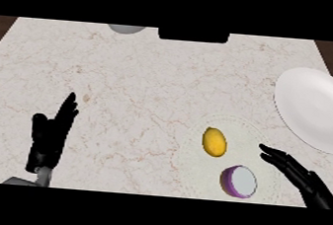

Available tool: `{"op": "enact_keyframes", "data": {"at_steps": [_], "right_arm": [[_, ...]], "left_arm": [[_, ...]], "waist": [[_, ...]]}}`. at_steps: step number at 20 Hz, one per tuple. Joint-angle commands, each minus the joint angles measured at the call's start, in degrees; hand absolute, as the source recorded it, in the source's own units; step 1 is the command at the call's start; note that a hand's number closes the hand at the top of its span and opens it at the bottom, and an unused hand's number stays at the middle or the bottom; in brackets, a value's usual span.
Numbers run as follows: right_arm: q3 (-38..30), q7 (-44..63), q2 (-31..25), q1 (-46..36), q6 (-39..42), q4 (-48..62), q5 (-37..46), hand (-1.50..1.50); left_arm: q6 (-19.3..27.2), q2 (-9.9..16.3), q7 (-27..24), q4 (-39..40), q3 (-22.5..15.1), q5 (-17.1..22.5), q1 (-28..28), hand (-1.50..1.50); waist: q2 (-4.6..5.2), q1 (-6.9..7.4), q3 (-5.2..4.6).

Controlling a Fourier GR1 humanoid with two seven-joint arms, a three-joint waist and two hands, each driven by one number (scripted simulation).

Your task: Pick the can from the placemat and place it in the plate

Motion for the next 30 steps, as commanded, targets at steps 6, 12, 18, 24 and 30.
{"op": "enact_keyframes", "data": {"at_steps": [6,12,18,24,30], "right_arm": [[1.45,22.92,-10.67,-1.66,8.54,-12.97,12.96,-1.50],[7.07,38.27,-8.84,-7.78,20.50,-14.03,14.03,-1.50],[6.22,38.64,-5.80,-7.86,26.11,-11.81,15.32,-1.50],[9.16,40.44,1.21,-7.94,27.78,-10.34,22.98,-1.50],[8.74,39.26,5.93,-10.56,30.46,-6.07,26.00,-1.50]], "left_arm": [[-0.55,-1.61,-0.32,2.30,0.83,-0.78,-2.22,0.00],[-3.40,-1.29,-2.89,6.26,3.15,-0.17,-3.32,0.00],[-1.87,-4.83,-2.70,5.44,2.12,-4.33,-1.98,0.00],[-4.94,-5.37,-0.53,4.51,5.38,-5.10,-2.48,0.00],[-6.79,-6.43,2.59,1.09,6.09,-6.65,-2.15,0.00]], "waist": [[0.11,0.68,-0.06],[0.25,1.21,-0.03],[0.10,0.80,0.06],[0.09,0.76,0.07],[0.08,0.85,0.07]]}}
